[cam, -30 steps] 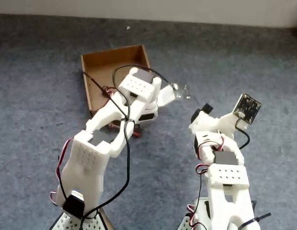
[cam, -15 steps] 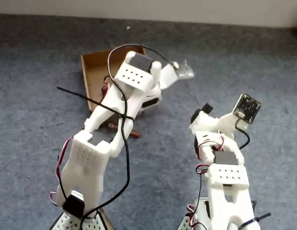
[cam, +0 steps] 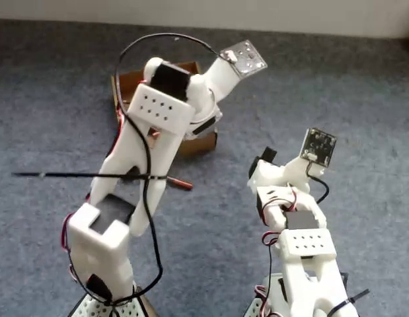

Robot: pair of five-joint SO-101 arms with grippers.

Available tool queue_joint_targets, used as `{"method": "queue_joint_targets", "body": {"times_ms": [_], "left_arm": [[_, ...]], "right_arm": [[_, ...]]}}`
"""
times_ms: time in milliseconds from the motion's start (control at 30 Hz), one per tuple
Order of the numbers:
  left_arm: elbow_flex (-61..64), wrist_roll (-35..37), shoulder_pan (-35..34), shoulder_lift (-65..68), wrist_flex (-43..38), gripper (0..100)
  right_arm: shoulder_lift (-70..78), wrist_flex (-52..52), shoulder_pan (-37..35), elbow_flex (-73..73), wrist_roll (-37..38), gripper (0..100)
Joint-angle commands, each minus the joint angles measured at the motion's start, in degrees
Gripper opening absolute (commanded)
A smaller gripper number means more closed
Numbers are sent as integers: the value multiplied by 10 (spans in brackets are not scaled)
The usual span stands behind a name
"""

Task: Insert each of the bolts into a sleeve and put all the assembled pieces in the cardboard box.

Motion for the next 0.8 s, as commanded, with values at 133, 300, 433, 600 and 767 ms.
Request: {"method": "queue_joint_targets", "body": {"times_ms": [133, 300, 433, 600, 767], "left_arm": [[127, 17, 61, -314, -1, 5], [216, 31, 64, -455, -2, 5], [303, 96, 63, -545, -22, 5], [450, 149, 63, -679, -119, 5], [613, 208, 63, -816, -218, 5]], "right_arm": [[-37, -12, -69, 31, 90, 5], [-159, -11, -105, 93, 103, 5], [-305, -11, -146, 170, 144, 5], [-495, -9, -182, 267, 178, 5], [-555, 30, -196, 306, 185, 5]]}}
